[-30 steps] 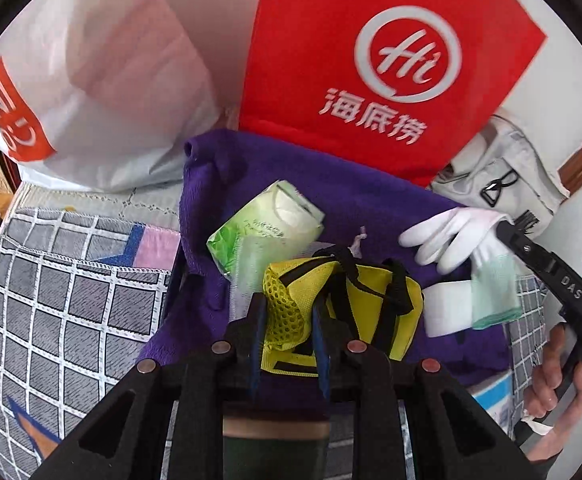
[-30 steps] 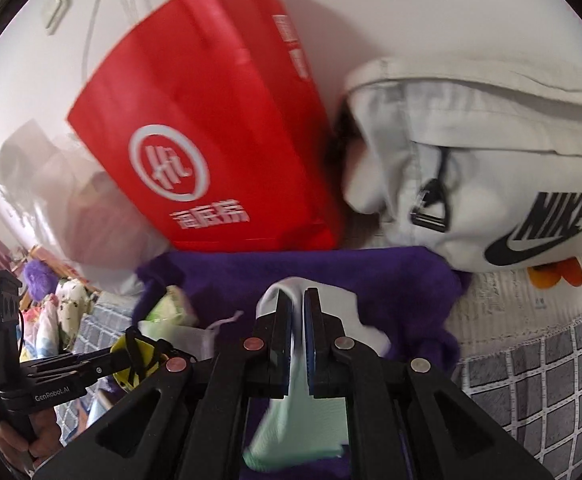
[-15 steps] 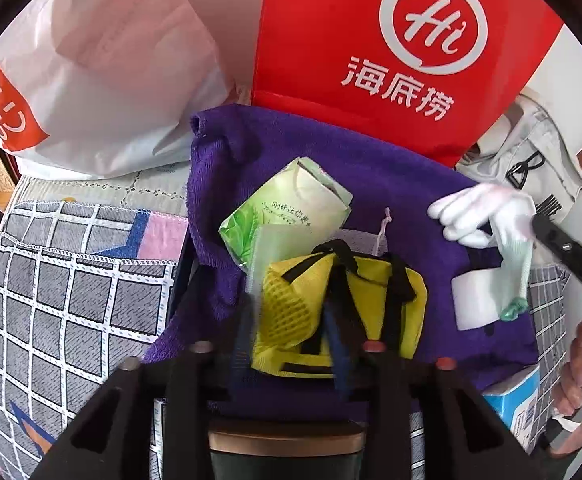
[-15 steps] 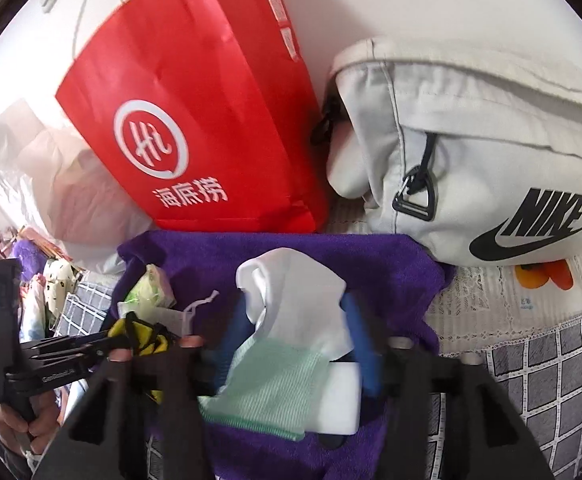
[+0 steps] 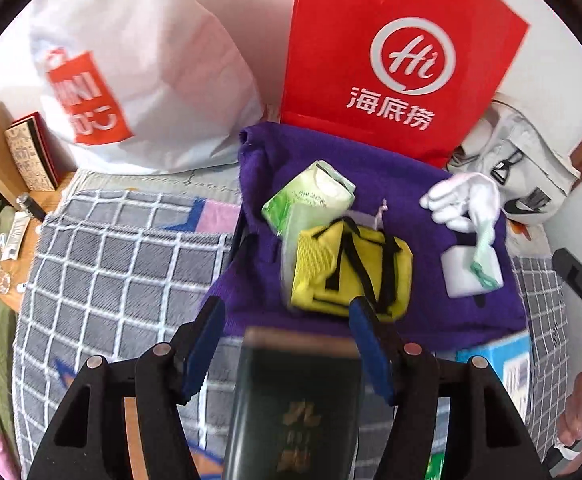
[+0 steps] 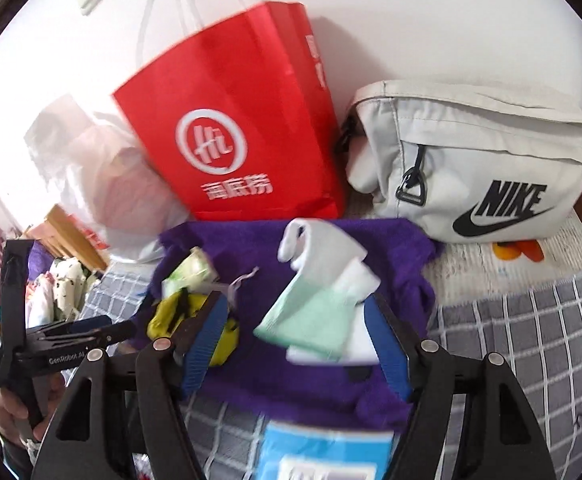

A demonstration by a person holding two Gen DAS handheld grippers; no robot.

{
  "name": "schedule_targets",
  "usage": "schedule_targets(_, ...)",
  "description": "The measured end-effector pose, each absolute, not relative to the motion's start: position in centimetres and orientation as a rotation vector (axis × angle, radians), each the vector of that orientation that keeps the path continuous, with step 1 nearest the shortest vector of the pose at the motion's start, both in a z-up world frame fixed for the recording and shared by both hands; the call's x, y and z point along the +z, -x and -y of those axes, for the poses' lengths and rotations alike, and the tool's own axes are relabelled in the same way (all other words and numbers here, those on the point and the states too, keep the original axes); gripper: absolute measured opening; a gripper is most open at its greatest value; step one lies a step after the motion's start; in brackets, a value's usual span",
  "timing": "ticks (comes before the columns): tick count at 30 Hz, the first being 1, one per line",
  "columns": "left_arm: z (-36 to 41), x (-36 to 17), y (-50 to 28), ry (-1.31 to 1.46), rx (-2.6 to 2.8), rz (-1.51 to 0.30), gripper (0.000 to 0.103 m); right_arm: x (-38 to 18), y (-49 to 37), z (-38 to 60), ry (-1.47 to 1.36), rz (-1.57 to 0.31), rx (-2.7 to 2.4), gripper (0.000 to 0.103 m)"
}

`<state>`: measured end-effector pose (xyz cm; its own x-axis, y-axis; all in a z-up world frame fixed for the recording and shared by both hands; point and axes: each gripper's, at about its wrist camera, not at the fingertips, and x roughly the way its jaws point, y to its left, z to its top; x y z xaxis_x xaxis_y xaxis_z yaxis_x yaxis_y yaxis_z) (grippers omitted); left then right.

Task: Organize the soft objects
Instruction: 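Lower yellow bag onto the towel with left tool while right tool releases the glove there, then reach left tool to the white snack packet while right tool grasps the white tissue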

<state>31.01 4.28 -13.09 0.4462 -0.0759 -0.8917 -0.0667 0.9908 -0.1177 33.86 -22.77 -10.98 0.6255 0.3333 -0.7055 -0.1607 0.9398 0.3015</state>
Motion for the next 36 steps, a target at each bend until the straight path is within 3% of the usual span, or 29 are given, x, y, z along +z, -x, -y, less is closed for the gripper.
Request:
schedule_targets(17, -5.9, -10.6, -18.7, 0.201, 0.01, -1.081, 0.062, -12.4, -17.8, 20.5, -0.197, -0.929, 0.406, 0.07)
schedule_targets(22, -6.2, -10.6, -15.8, 0.182, 0.002, -1.059, 0.062, -13.2, -14.5, 18.6, -0.145, -0.935, 0.458, 0.053)
schedule_targets(36, -6.5, -14.8, -13.1, 0.157, 0.001, -1.125, 0.062, -19.4, -12.2, 13.8, 0.035, -1.017, 0.448, 0.05)
